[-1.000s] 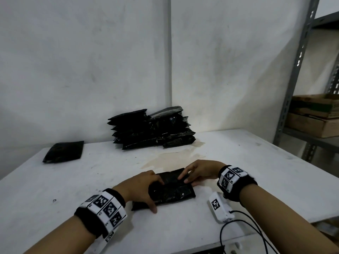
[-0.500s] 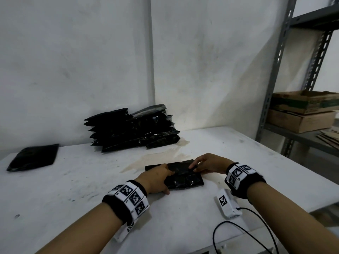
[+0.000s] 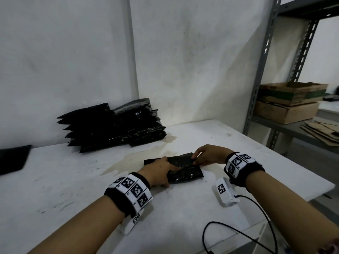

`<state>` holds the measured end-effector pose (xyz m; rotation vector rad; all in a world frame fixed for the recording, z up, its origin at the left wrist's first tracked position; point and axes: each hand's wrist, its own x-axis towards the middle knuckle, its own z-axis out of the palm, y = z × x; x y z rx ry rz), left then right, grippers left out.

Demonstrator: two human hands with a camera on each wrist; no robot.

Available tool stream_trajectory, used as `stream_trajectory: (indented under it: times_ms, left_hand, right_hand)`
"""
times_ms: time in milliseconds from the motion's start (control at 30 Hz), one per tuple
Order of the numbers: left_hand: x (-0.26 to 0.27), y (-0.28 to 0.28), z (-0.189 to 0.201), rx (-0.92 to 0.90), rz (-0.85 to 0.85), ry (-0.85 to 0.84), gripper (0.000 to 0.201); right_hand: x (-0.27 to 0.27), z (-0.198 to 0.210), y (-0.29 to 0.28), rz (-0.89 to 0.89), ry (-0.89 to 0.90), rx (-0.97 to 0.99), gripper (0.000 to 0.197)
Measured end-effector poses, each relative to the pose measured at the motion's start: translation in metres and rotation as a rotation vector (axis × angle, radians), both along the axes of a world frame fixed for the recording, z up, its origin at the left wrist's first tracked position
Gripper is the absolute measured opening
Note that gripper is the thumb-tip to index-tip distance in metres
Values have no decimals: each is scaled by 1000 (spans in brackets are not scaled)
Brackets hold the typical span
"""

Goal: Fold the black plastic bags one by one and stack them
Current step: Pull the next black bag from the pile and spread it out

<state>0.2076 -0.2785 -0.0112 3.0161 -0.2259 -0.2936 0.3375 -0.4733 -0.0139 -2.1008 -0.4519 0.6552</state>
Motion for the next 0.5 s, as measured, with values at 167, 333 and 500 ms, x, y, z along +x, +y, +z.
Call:
stream_trajectory:
  times_ms: [167, 333, 500]
  left_hand:
    - [26, -21, 5, 10, -54, -15, 73]
    - [54, -36, 1, -7, -89, -1, 73]
    - [72, -45, -6, 18, -127, 10, 73]
  right_hand:
    - [12, 1, -23, -122, -26, 86, 20]
    - [26, -5, -50, -199, 36, 103, 17]
    - [63, -12, -90, -480, -271, -73, 7]
